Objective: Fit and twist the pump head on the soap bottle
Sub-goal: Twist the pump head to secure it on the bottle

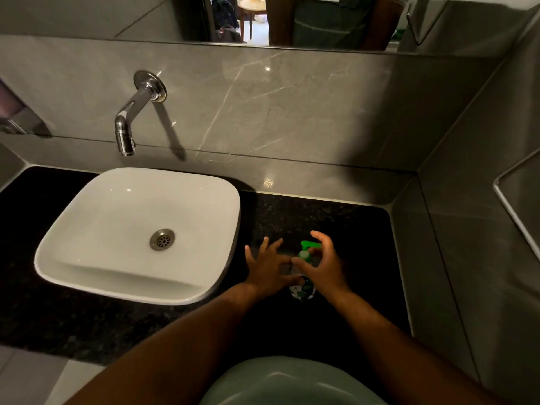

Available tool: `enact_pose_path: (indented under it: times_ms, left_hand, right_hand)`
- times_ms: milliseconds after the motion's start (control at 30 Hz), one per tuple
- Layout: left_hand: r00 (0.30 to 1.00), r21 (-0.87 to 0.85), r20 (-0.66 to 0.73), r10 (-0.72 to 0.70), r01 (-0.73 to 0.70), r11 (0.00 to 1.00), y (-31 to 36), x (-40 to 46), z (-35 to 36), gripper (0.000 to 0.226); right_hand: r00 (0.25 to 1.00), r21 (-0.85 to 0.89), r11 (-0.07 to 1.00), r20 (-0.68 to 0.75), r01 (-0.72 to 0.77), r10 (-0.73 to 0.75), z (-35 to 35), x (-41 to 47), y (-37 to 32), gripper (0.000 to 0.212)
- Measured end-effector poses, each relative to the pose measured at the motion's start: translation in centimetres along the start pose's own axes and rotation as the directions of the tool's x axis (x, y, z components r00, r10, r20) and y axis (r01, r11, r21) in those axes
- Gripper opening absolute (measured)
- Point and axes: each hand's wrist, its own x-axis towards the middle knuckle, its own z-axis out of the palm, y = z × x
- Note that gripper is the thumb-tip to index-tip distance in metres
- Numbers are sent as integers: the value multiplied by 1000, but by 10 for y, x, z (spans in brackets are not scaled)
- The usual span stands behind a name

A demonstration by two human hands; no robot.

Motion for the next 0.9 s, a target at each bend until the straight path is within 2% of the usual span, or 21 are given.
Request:
enact_pose_path:
  times_ms: [67,133,300,500,667,767,900]
  left_hand:
    - [1000,-14,-2,0,0,1000,0,0,-1,53]
    - [1000,-15,4,-17,17,1000,-1,1,-3,53]
    - [1000,20,8,-19,19,1000,2,2,-3,60]
    - [998,47,-38,-45,46,998,8,-2,-3,52]
    - [995,70,-81,-52,58,996,11,-1,-2,47]
    - [999,38,-31,-44,45,998,8,0,-5,53]
    - [995,19,95,-10,8,1000,3,5,-14,57]
  right_hand:
    - [999,-34,999,-42,-2,0,1,0,-1,84]
    - [1000,16,1000,-9,-7,7,1,0,2,90]
    - [993,145,987,102,-75,61,-2,0,7,72]
    - [999,177,984,50,-1,-8,4,-2,8,55]
    - [998,150,987,-33,51,-47,11,-3,10,50]
    - [998,98,994,36,38,-42,4,2,6,53]
    - [974,-97,993,221,66,-43,-20,15,-1,63]
